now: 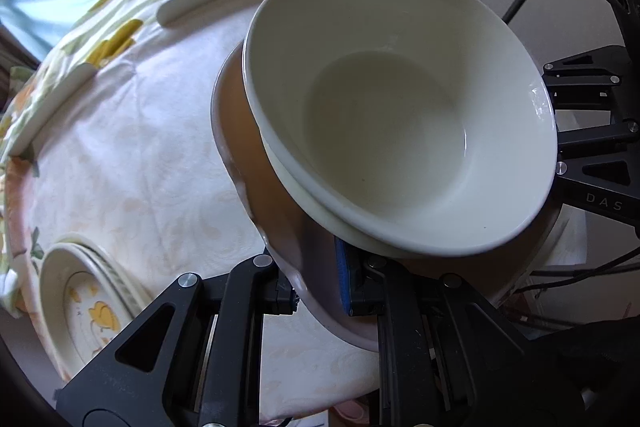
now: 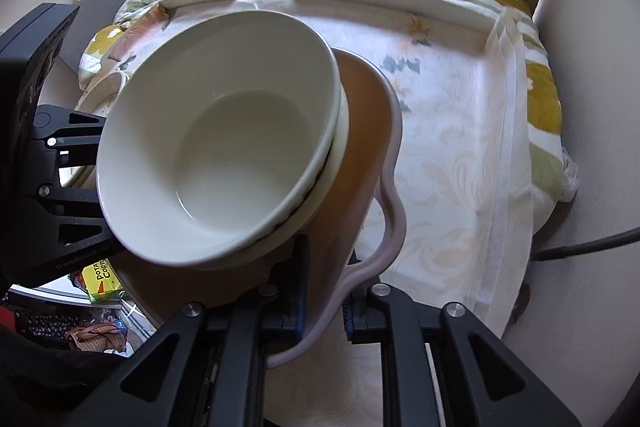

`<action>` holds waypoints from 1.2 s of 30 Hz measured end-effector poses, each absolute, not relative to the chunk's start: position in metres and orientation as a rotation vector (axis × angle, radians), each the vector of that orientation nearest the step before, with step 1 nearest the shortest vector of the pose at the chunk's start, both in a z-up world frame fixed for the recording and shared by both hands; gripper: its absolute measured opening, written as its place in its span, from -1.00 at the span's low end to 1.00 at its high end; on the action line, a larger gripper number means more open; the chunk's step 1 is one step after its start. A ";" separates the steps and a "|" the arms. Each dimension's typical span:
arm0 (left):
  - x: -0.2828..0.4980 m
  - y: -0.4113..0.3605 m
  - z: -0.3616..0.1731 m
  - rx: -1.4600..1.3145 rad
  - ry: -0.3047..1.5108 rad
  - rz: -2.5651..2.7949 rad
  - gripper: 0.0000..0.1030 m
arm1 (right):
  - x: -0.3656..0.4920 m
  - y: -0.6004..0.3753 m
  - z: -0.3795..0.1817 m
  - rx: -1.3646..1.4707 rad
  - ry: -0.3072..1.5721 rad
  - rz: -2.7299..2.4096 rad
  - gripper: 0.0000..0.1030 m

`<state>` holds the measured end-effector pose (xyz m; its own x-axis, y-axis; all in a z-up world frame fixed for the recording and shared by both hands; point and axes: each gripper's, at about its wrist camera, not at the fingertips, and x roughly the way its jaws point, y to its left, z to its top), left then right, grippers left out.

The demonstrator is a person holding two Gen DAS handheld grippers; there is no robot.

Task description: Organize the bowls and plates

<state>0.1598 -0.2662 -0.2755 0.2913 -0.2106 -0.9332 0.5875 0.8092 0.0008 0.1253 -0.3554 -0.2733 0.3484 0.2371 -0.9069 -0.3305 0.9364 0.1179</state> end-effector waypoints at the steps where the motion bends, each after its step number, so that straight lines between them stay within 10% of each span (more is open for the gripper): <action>1: 0.158 -0.263 -0.268 0.374 1.150 -0.540 -0.77 | 0.126 -0.354 -0.268 -0.098 1.151 0.374 -0.74; 19: 0.153 -0.105 -0.206 0.343 1.110 -0.466 -0.76 | 0.128 -0.214 -0.203 -0.185 1.089 0.445 -0.74; 36: 0.164 0.028 -0.263 0.366 1.197 -0.500 -0.76 | 0.131 -0.082 -0.252 -0.132 1.169 0.436 -0.74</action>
